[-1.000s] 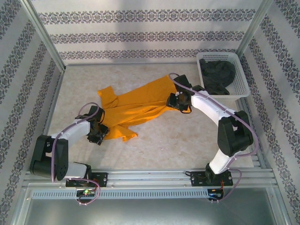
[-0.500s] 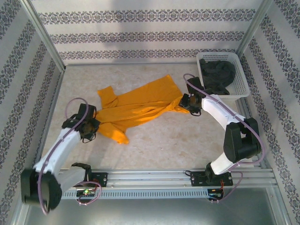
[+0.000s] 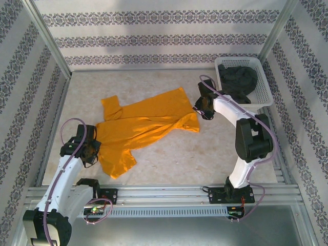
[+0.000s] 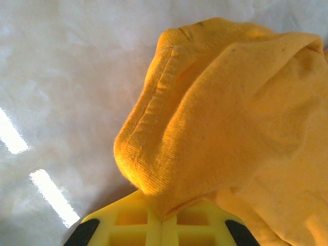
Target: Fold and stack the t-shirts
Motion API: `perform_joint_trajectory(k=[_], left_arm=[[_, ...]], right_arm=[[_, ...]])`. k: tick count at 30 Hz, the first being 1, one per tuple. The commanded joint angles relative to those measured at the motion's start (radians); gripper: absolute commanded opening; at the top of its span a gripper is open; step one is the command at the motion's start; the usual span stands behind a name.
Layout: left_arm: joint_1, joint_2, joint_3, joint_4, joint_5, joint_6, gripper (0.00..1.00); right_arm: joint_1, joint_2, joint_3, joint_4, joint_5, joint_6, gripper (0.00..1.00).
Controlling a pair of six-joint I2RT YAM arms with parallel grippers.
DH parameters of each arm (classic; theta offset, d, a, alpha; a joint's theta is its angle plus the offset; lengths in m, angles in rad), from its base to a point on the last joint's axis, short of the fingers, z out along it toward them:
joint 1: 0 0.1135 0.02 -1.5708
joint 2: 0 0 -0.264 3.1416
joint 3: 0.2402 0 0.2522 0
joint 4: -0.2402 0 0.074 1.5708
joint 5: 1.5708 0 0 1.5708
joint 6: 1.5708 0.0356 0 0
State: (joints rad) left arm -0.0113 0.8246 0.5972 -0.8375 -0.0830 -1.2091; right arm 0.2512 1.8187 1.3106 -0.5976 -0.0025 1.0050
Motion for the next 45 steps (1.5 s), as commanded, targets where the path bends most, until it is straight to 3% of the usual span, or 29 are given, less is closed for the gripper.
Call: perform_joint_trajectory(k=[1,9,16,19,22,23,27,37,41,45], left_arm=[[0.008,0.000,-0.019,0.011,0.013,0.005,0.00],[0.008,-0.001,-0.030,0.024,0.022,0.005,0.00],[0.008,0.013,-0.030,0.044,0.026,0.005,0.00],[0.008,0.028,-0.028,0.062,0.031,0.006,0.00],[0.009,0.051,-0.018,0.099,0.044,0.017,0.00],[0.009,0.060,-0.007,0.111,0.049,0.022,0.00],[0.018,0.114,0.085,0.197,0.080,0.064,0.00],[0.129,0.242,0.525,0.277,0.158,0.117,0.00],[0.151,0.163,0.578,0.303,0.134,0.116,0.00],[0.157,0.009,0.567,0.330,0.063,0.128,0.00]], right_arm=[[0.007,0.046,0.045,0.006,-0.034,0.153,0.44],[0.002,0.119,0.068,0.059,-0.053,0.229,0.44],[0.016,0.146,0.061,0.091,-0.108,0.285,0.38],[0.019,0.141,0.057,0.086,-0.117,0.301,0.29],[0.011,0.108,0.043,0.087,-0.098,0.310,0.04],[0.006,0.089,0.045,0.091,-0.082,0.302,0.00],[-0.016,0.037,0.148,0.091,-0.019,0.174,0.00],[-0.085,-0.106,0.467,0.084,0.059,-0.078,0.00],[-0.090,-0.266,0.405,0.147,0.108,-0.164,0.00],[-0.083,-0.498,0.228,0.258,0.172,-0.224,0.00]])
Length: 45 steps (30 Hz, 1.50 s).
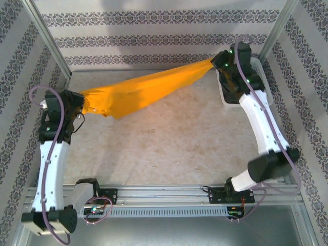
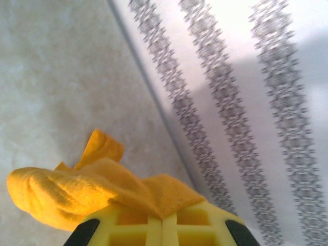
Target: Fold and stack the t-shirts
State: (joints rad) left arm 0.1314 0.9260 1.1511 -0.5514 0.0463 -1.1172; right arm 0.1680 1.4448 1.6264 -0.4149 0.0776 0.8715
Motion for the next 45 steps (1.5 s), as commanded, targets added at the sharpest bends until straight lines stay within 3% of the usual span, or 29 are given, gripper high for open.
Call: perform_joint_trajectory(k=[1,5,9,14,18,23,28,33,36,40,45], left_arm=[[0.016,-0.130,0.016,0.038,-0.088,0.046,0.00],[0.017,-0.226,0.051,0.014,-0.156,0.080,0.00],[0.017,-0.172,0.111,-0.035,-0.111,0.074,0.00],[0.020,-0.018,0.057,0.010,0.014,-0.002,0.00],[0.041,0.173,0.033,0.123,0.139,-0.008,0.00],[0.095,0.443,0.097,0.301,0.267,-0.023,0.00],[0.155,0.631,0.323,0.388,0.345,-0.064,0.00],[0.203,0.708,0.703,0.256,0.357,0.003,0.00],[0.215,0.697,0.845,0.145,0.332,0.055,0.00],[0.215,0.570,0.770,0.084,0.283,0.083,0.00],[0.214,0.304,0.407,-0.010,0.148,0.098,0.00]], right_arm=[[0.005,-0.185,-0.134,0.095,0.116,-0.100,0.00],[0.016,-0.351,-0.240,0.116,0.190,-0.127,0.00],[0.020,-0.360,-0.234,0.069,0.171,-0.136,0.00],[0.022,-0.223,-0.220,0.072,0.044,-0.057,0.00],[0.017,-0.023,-0.163,0.136,-0.103,-0.020,0.00],[-0.013,0.264,0.010,0.244,-0.254,0.026,0.00],[-0.055,0.453,0.320,0.230,-0.317,0.051,0.00],[-0.089,0.551,0.661,0.123,-0.333,0.037,0.00],[-0.109,0.542,0.745,0.066,-0.331,0.034,0.00],[-0.125,0.404,0.570,0.040,-0.276,0.003,0.00],[-0.122,0.087,0.024,0.105,-0.112,-0.025,0.00]])
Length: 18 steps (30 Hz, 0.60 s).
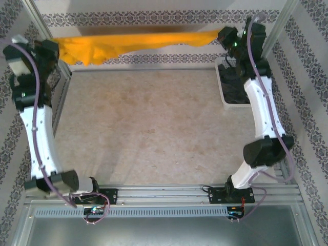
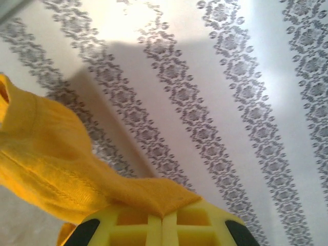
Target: Fold and stack the t-shirts
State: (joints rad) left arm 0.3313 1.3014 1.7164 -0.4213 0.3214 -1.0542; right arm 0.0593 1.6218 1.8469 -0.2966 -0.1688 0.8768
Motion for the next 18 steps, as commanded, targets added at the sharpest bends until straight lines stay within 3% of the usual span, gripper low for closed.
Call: perform_joint_trajectory(k=[1,4,8,10,14,18], left_arm=[[0.013,-0.125,-0.258,-0.162,-0.149,0.020,0.00],[0.008,-0.253,-0.571,-0.135,-0.131,-0.002,0.11],[0.002,-0.310,-0.838,-0.139,-0.049,0.003,0.47],[-0.016,-0.322,-0.892,-0.195,-0.060,0.039,0.59],[-0.068,-0.352,-0.949,-0.263,-0.070,0.060,0.60],[-0.166,-0.380,-1.024,-0.284,-0.073,0.007,0.57]], right_arm=[[-0.011,-0.143,-0.307,-0.008,0.156,-0.023,0.00],[-0.003,-0.240,-0.588,-0.031,0.168,0.005,0.00],[0.002,-0.292,-0.850,-0.033,0.157,0.030,0.46],[0.004,-0.284,-0.900,-0.073,0.155,0.003,0.58],[0.015,-0.255,-0.885,-0.186,0.146,-0.062,0.61],[0.060,-0.255,-0.902,-0.190,0.157,-0.086,0.60]])
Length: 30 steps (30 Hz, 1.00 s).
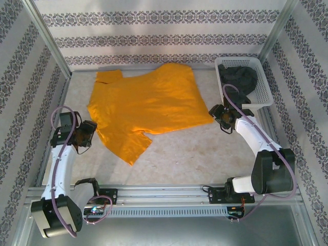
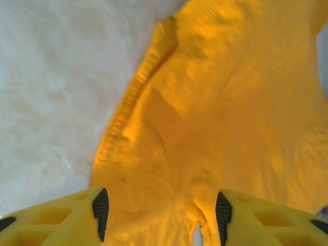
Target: Fold and stack the t-shirts
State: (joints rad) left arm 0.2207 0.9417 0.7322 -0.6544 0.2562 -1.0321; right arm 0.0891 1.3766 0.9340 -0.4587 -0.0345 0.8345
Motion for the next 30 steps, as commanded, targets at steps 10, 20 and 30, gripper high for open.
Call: perform_joint_trajectory(k=[10,20,30], left_arm=[[-0.171,0.122,-0.083,0.135,-0.092,-0.147,0.32],[-0.148,0.508,0.016,0.358,-0.044,-0.128,0.28],[-0.139,0.553,0.011,0.246,-0.071,-0.029,0.38]], right_arm=[[0.117,0.230,0.133,0.042,-0.031,-0.143,0.45],[0.118,0.603,0.409,-0.101,-0.075,-0.144,0.42],[0.106,0.528,0.305,-0.316,-0.013,-0.070,0.42]])
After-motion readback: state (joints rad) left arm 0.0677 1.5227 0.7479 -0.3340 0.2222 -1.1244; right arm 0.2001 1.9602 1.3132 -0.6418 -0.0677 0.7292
